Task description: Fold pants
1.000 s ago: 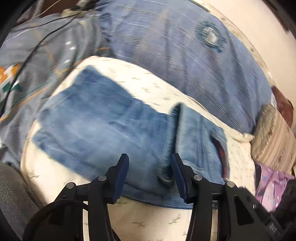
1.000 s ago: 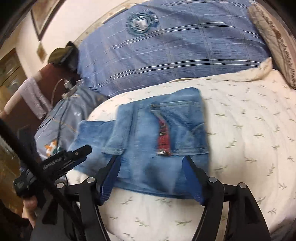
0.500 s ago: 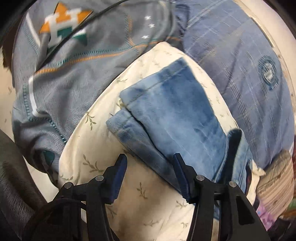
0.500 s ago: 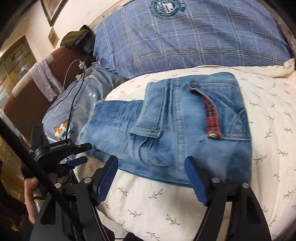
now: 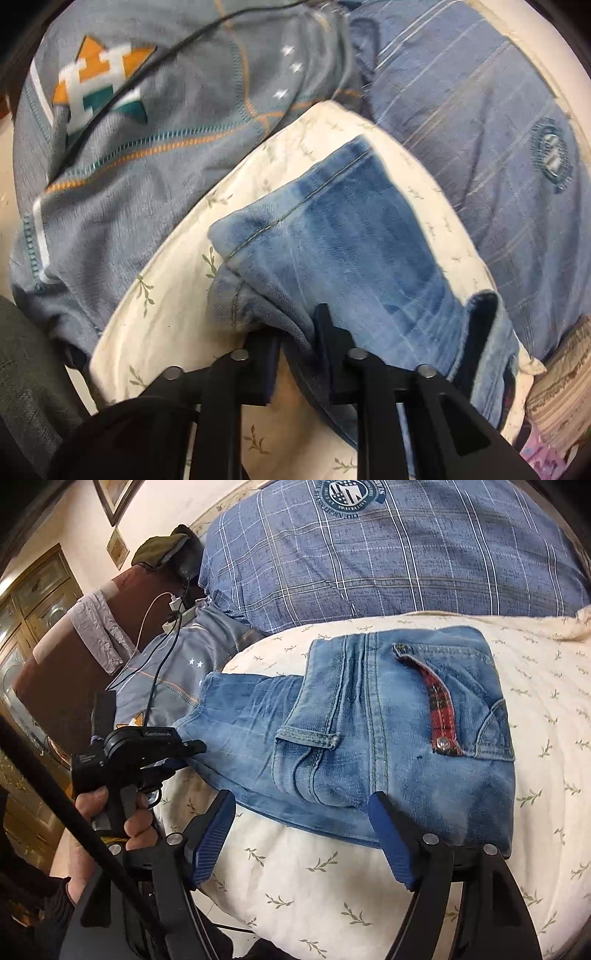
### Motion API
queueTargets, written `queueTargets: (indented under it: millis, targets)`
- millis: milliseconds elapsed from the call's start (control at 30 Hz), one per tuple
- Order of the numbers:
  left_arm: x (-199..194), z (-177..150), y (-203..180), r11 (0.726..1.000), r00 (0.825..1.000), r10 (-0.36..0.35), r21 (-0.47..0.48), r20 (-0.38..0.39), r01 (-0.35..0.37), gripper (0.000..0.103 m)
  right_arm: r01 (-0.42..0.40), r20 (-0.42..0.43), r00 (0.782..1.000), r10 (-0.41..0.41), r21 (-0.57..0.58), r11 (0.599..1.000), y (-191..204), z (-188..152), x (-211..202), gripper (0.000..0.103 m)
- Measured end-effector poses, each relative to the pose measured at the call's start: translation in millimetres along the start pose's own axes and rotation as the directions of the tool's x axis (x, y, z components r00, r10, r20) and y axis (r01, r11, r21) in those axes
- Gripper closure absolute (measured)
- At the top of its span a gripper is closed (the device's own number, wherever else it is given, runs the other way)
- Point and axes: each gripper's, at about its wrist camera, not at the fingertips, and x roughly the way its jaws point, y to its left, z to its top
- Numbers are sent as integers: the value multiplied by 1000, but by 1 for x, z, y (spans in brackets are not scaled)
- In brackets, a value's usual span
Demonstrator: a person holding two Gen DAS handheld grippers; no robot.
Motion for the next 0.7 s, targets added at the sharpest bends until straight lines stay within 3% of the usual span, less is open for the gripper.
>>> queueTargets:
  millis: [100, 200, 300, 400, 500, 600, 700]
  targets:
    - [-14, -3, -16, 998, 998, 1, 57, 67, -5, 99, 5, -19, 1000, -5, -17, 1000, 3, 3, -1, 27]
    - [-46, -9, -43, 986, 981, -77, 161, 177, 48, 99, -14, -27, 1000, 13, -30, 999, 6, 12, -8, 27]
    - [-74, -26, -73, 947, 951, -141, 317, 275, 49, 99, -58, -20, 998, 58, 0, 998, 1, 30, -19, 27]
    - [-85, -42, -87, 912, 933, -176, 409, 315, 34, 99, -120, -13, 993, 121, 48, 992, -9, 54, -27, 27]
    - [-95, -60, -98, 864, 911, -281, 493, 303, 103, 99, -172, -14, 985, 174, 79, 982, -16, 83, -31, 27]
    - [-98, -84, -118, 786, 890, -355, 607, 286, 118, 99, -228, -2, 973, 230, 104, 968, -22, 114, -37, 27]
    - [-100, -102, -130, 712, 884, -418, 680, 210, 174, 99, -301, -1, 953, 304, 137, 944, -32, 138, -40, 27]
